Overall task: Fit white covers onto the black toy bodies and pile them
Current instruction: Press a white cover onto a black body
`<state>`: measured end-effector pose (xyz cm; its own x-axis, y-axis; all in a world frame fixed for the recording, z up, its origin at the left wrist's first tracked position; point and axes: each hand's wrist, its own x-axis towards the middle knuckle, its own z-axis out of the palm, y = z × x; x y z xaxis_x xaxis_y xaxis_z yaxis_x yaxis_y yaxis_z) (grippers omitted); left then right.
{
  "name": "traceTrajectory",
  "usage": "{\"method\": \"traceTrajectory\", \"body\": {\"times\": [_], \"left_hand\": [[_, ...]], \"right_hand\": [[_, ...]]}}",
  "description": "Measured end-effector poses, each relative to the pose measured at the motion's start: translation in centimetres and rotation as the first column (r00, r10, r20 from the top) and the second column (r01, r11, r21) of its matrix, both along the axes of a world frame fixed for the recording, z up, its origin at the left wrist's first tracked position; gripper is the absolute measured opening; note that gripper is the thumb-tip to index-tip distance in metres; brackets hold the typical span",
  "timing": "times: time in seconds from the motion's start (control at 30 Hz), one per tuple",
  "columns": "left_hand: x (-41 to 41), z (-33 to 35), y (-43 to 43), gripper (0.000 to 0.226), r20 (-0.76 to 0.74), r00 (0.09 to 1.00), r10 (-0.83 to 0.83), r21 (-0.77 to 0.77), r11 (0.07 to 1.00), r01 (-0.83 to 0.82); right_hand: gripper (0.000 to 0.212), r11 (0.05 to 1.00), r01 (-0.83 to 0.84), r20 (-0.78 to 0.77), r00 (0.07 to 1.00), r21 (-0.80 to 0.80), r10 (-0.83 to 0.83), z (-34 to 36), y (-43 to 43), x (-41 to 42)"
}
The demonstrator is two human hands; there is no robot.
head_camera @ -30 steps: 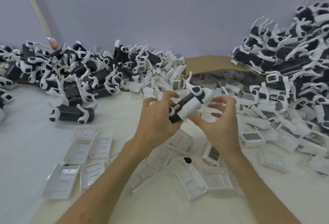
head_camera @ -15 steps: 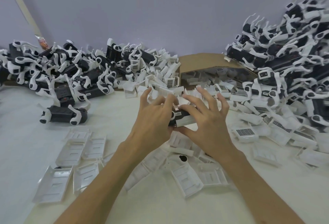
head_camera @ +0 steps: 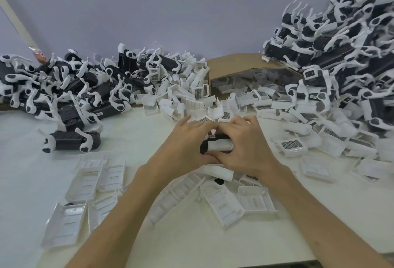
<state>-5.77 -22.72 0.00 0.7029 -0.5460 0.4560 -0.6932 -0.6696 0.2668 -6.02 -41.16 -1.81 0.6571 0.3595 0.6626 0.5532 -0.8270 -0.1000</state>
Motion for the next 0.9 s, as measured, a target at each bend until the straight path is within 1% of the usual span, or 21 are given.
{"method": "traceTrajectory", "body": {"times": [0.1,0.27,0.43,0.53,0.57,0.6,0.63,0.67,0.7,0.73,0.77,0.8,0.83,0.87,0.9], "left_hand": [[-0.1,0.0,0.1,0.055,0.039,0.999,0.015,0.018,1.0,-0.015],[0.0,0.2,0.1,0.052,0.047,0.999,0.009,0.057,0.998,-0.012],[0.3,-0.1,0.2,0.051,0.06,0.998,-0.022,0.046,0.999,0.019],[0.3,-0.7,0.2,0.057,0.099,0.995,0.003,0.008,1.0,-0.004],[0.2,-0.8,0.1,0.06,0.127,0.992,0.026,-0.01,1.0,-0.025],[0.2,-0.7,-0.1,0.065,0.164,0.985,0.058,-0.039,0.998,-0.052],[0.3,-0.5,-0.2,0.07,0.198,0.976,0.093,-0.097,0.992,-0.075],[0.3,-0.2,-0.2,0.075,0.2,0.971,0.132,-0.194,0.977,-0.092],[0.3,0.2,-0.1,0.077,0.153,0.976,0.157,-0.315,0.944,-0.102],[0.2,0.5,0.1,0.076,0.053,0.987,0.149,-0.448,0.887,-0.11],[0.0,0.9,0.3,0.071,-0.076,0.991,0.109,-0.576,0.807,-0.133],[-0.1,1.1,0.5,0.067,-0.2,0.979,0.043,-0.668,0.725,-0.169],[-0.2,1.2,0.6,0.064,-0.29,0.957,-0.015,-0.716,0.667,-0.206],[-0.2,1.3,0.6,0.062,-0.342,0.939,-0.046,-0.719,0.656,-0.23],[-0.1,1.3,0.6,0.062,-0.384,0.921,-0.071,-0.695,0.679,-0.237]], "right_hand": [[0.041,1.0,0.01,-0.004,1.0,-0.014,-0.01,0.0,0.0,0.0],[0.039,1.0,0.014,-0.02,1.0,-0.019,-0.014,0.1,0.0,-0.2],[0.036,1.0,0.001,-0.011,1.0,0.002,-0.001,0.0,0.1,-0.2],[0.04,1.0,-0.008,-0.003,1.0,0.0,0.008,0.0,0.1,0.1],[0.042,0.999,-0.007,-0.001,1.0,0.031,0.007,0.0,0.1,0.3],[0.046,0.995,0.004,0.001,1.0,0.099,-0.004,0.2,0.1,0.4],[0.048,0.981,0.026,0.001,1.0,0.191,-0.027,0.4,-0.1,0.5],[0.05,0.959,0.052,0.007,0.998,0.278,-0.056,0.6,-0.3,0.5],[0.051,0.941,0.084,0.031,0.995,0.328,-0.1,0.7,-0.7,0.5],[0.052,0.935,0.121,0.075,0.985,0.334,-0.155,0.8,-1.1,0.4],[0.051,0.94,0.155,0.129,0.971,0.304,-0.202,0.8,-1.5,0.3],[0.048,0.95,0.176,0.177,0.958,0.258,-0.226,0.8,-1.7,0.2],[0.046,0.961,0.183,0.211,0.951,0.208,-0.227,0.9,-1.7,0.2],[0.044,0.972,0.177,0.231,0.95,0.158,-0.21,1.0,-1.4,0.1],[0.043,0.981,0.163,0.244,0.952,0.109,-0.185,1.0,-0.9,0.0]]}}
